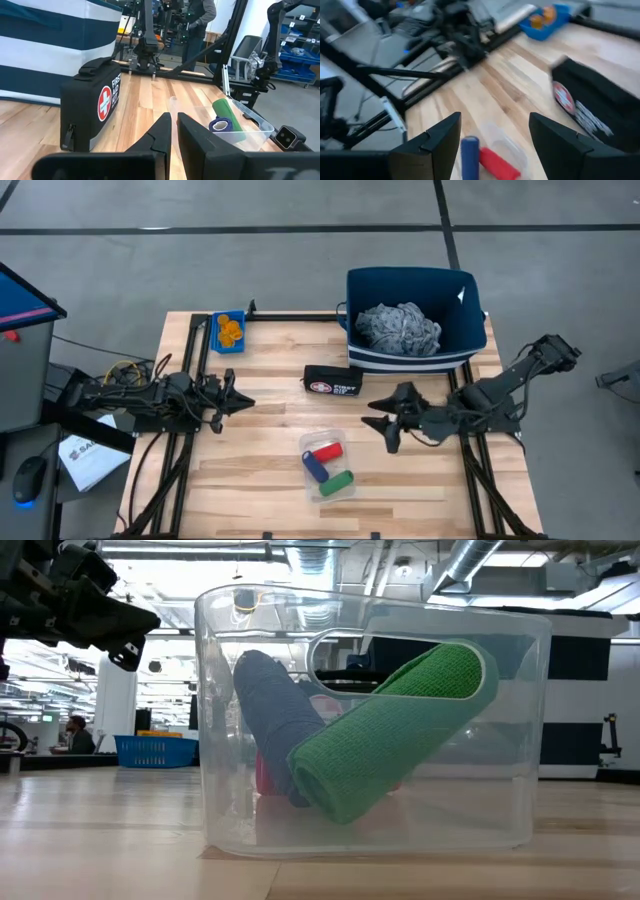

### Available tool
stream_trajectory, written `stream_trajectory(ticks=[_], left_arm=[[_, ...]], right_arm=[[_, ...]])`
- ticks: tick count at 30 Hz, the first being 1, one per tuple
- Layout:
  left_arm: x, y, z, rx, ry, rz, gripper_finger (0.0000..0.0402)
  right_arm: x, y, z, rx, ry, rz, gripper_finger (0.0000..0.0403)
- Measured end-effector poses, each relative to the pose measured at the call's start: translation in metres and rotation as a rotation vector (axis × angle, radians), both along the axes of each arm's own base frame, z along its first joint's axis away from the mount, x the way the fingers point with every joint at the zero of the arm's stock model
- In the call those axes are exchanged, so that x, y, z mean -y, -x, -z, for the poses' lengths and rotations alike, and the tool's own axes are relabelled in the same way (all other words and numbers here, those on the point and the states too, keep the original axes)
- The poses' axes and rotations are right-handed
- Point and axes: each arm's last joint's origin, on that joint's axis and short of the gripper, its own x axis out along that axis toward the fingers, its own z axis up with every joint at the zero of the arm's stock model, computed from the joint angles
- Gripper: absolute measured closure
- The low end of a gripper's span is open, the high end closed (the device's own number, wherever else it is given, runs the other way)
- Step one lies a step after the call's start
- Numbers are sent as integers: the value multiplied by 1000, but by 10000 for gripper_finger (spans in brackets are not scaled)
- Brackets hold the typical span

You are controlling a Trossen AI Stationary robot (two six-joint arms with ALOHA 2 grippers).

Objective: Pick & place medical supplies in basket/bin
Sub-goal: Return to Home Position

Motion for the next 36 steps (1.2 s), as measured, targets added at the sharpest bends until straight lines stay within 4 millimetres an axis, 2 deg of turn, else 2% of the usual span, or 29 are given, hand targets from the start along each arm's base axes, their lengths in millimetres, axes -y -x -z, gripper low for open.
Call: stream_trajectory(ticks=[6, 11, 17, 21, 26, 36], left_arm=[[0, 0, 0, 0, 0, -1, 380], [0, 0, 0, 0, 0, -1, 380], [0, 0, 0, 0, 0, -1, 380], [0, 0, 0, 0, 0, -1, 380], [0, 0, 0, 0, 0, -1, 380], [0, 0, 0, -1, 1, -1, 380]], right_arm=[[12, -35, -4, 62, 129, -199, 172], [37, -60, -6, 131, 195, -353, 172], [65, -69, -5, 151, 281, -469, 172], [76, -54, -8, 171, 355, -497, 172], [78, -27, 1, 181, 420, -520, 172], [85, 26, 41, 266, 441, -474, 172]])
